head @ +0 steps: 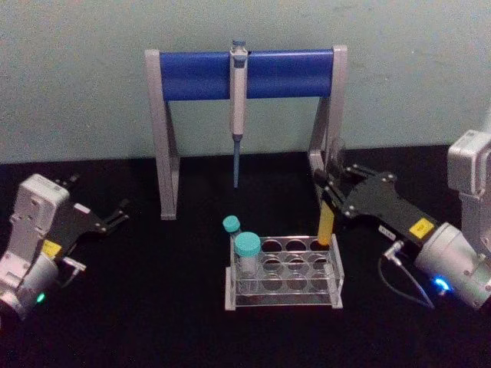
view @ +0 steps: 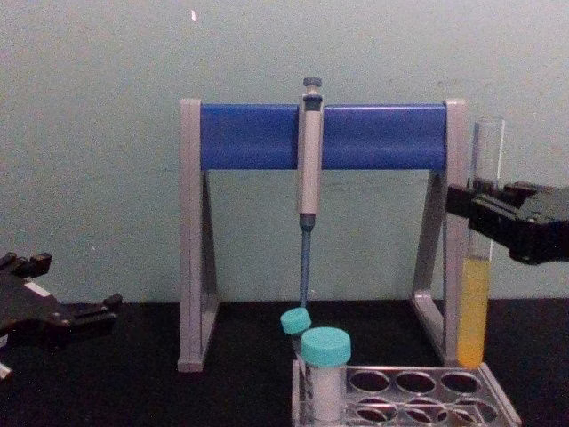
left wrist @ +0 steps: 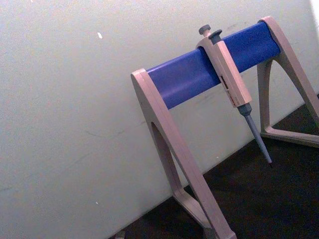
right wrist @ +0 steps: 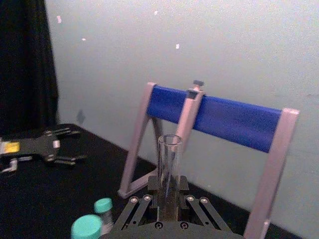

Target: Pick up the test tube from the test tube rack, shake it, then place it back into the test tube rack.

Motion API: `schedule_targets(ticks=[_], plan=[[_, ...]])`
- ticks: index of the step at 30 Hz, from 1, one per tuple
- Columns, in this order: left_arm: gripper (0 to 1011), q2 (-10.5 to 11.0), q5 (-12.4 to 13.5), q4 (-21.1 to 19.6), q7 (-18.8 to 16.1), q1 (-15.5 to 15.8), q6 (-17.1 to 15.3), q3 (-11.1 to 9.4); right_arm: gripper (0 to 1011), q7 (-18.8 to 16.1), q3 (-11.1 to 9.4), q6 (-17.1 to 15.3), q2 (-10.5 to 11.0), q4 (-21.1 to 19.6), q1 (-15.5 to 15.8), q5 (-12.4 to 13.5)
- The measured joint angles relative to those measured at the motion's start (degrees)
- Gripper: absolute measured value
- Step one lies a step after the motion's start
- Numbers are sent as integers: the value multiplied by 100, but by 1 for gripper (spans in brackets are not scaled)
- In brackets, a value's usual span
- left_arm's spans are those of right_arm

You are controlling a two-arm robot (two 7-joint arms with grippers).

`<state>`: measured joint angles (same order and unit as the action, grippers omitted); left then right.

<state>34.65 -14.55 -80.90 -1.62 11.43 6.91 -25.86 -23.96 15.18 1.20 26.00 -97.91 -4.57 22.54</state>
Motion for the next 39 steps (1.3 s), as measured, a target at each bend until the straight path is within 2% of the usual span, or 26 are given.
schedule_targets(ticks=[6,12,19,25,30,32,39], plan=[[1010,0,0,0,0,0,0,0,224,-189,91,-127,148,-173,100,168],[1010,0,0,0,0,0,0,0,224,-327,296,-192,167,-168,-7,302],[1010,0,1,0,0,0,0,0,224,-398,535,-99,-24,185,-369,427],[1010,0,0,0,0,0,0,0,224,-373,632,38,-206,518,-652,465],[1010,0,0,0,0,0,0,0,224,-160,643,212,-350,735,-787,335],[1010,0,0,0,0,0,0,0,224,8,625,299,-408,813,-809,172],[1010,0,0,0,0,0,0,0,224,212,525,353,-469,855,-786,-68]])
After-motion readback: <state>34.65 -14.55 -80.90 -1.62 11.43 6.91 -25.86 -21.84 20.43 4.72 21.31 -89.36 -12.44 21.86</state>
